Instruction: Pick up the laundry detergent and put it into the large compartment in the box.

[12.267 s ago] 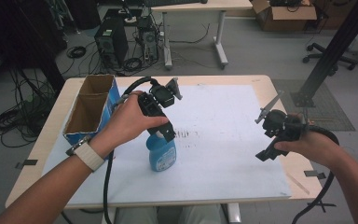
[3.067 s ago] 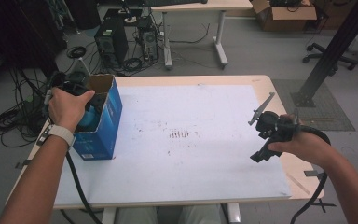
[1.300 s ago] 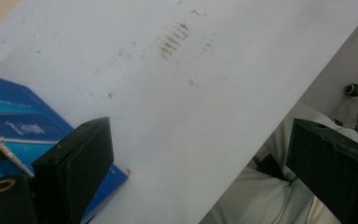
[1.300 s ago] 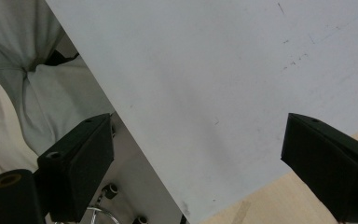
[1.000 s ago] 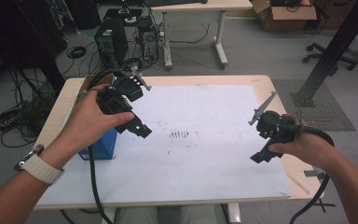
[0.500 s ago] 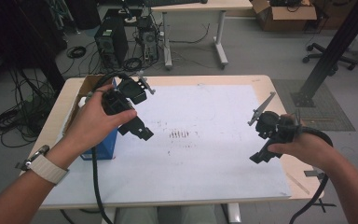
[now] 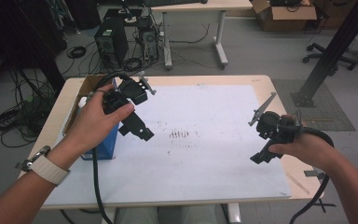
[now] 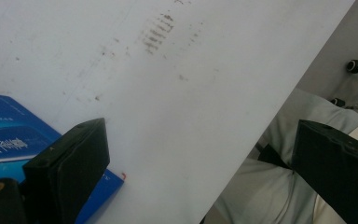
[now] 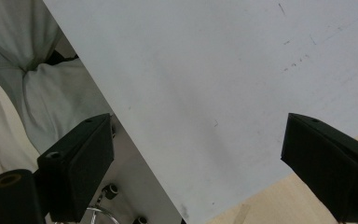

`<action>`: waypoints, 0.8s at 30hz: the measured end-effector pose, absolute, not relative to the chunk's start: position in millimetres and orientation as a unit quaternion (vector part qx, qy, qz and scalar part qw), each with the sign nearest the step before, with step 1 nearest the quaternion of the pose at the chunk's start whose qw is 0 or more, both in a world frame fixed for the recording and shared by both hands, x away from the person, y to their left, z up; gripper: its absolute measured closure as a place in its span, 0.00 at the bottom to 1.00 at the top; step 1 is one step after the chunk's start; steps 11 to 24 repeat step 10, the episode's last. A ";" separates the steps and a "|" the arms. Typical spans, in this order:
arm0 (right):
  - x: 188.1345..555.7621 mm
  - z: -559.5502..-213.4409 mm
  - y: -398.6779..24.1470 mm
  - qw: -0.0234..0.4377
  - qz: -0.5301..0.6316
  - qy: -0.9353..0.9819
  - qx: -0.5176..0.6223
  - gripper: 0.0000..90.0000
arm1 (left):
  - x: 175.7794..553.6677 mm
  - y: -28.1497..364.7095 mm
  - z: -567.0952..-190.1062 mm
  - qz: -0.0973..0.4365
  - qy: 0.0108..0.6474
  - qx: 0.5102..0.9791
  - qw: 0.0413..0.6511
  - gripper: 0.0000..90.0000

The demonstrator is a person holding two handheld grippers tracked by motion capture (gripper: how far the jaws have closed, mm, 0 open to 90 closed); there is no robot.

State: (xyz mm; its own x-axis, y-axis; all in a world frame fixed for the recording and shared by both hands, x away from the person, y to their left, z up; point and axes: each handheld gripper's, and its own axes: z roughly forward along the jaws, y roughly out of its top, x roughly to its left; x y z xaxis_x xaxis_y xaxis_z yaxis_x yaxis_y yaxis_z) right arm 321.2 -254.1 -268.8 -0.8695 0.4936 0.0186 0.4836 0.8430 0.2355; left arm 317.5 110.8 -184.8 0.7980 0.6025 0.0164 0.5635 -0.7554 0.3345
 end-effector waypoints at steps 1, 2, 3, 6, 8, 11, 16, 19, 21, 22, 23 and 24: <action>321.0 -268.8 -254.1 0.021 0.117 0.960 0.255 0.10 | 317.6 110.8 -185.0 0.061 0.311 0.935 0.158 0.05; 320.9 -268.8 -253.9 0.021 0.117 0.960 0.255 0.10 | 317.6 110.8 -185.1 0.062 0.312 0.935 0.158 0.05; 320.8 -268.8 -253.8 0.021 0.117 0.960 0.255 0.10 | 317.7 110.8 -185.2 0.062 0.312 0.935 0.158 0.05; 320.9 -269.1 -253.6 0.021 0.117 0.960 0.255 0.10 | 318.0 110.8 -185.4 0.063 0.313 0.934 0.158 0.05; 320.9 -269.3 -253.7 0.021 0.117 0.960 0.255 0.10 | 318.4 110.8 -185.3 0.062 0.313 0.934 0.158 0.05; 320.8 -269.3 -253.9 0.021 0.116 0.960 0.255 0.10 | 318.5 110.9 -185.2 0.061 0.313 0.935 0.158 0.05; 320.8 -269.3 -253.9 0.021 0.116 0.960 0.255 0.10 | 318.5 110.9 -185.2 0.061 0.313 0.935 0.158 0.05; 320.8 -269.3 -253.9 0.021 0.116 0.960 0.255 0.10 | 318.5 110.9 -185.2 0.061 0.313 0.935 0.158 0.05; 320.8 -269.3 -253.9 0.021 0.116 0.960 0.255 0.10 | 318.5 110.9 -185.2 0.061 0.313 0.935 0.158 0.05; 320.8 -269.3 -253.9 0.021 0.116 0.960 0.255 0.10 | 318.5 110.9 -185.2 0.061 0.313 0.935 0.158 0.05; 320.8 -269.3 -253.9 0.021 0.116 0.960 0.255 0.10 | 318.5 110.9 -185.2 0.061 0.313 0.935 0.158 0.05; 320.8 -269.3 -253.9 0.021 0.116 0.960 0.255 0.10 | 318.5 110.9 -185.2 0.061 0.313 0.935 0.158 0.05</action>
